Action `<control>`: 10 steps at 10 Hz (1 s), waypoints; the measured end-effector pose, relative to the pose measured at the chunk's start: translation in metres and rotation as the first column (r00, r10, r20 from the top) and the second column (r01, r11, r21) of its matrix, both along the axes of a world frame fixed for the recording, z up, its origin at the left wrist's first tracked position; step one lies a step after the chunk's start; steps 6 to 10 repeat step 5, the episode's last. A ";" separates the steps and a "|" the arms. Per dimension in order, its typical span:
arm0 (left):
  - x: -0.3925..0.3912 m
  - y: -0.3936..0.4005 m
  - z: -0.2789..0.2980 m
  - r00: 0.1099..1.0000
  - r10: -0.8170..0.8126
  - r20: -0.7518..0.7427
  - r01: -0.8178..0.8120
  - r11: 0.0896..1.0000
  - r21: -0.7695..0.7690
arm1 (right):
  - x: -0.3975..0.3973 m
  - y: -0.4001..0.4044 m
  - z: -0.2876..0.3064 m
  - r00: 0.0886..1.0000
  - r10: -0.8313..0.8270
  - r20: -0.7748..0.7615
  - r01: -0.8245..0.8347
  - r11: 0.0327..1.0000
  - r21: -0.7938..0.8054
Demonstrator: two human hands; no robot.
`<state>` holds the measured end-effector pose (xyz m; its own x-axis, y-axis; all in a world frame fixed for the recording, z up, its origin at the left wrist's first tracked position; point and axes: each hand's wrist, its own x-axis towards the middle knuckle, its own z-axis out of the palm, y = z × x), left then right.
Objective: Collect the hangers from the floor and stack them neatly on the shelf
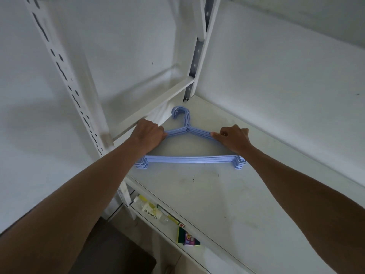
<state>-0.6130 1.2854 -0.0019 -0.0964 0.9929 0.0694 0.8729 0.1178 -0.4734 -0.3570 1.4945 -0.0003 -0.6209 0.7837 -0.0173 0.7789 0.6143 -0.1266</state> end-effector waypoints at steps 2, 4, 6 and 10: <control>0.009 0.003 0.007 0.911 0.262 0.319 -0.256 0.965 -0.062 | -0.011 -0.031 0.017 0.975 -0.210 0.078 0.210 0.978 -0.001; 0.038 -0.032 0.061 0.768 0.360 0.530 -0.355 0.928 -0.115 | 0.019 -0.110 0.047 0.901 -0.309 -0.304 0.293 0.951 -0.098; 0.061 -0.092 0.078 0.757 0.332 0.564 -0.398 0.917 -0.005 | 0.051 -0.148 0.056 0.889 -0.308 -0.339 0.281 0.951 -0.130; 0.061 -0.092 0.078 0.757 0.332 0.564 -0.398 0.917 -0.005 | 0.051 -0.148 0.056 0.889 -0.308 -0.339 0.281 0.951 -0.130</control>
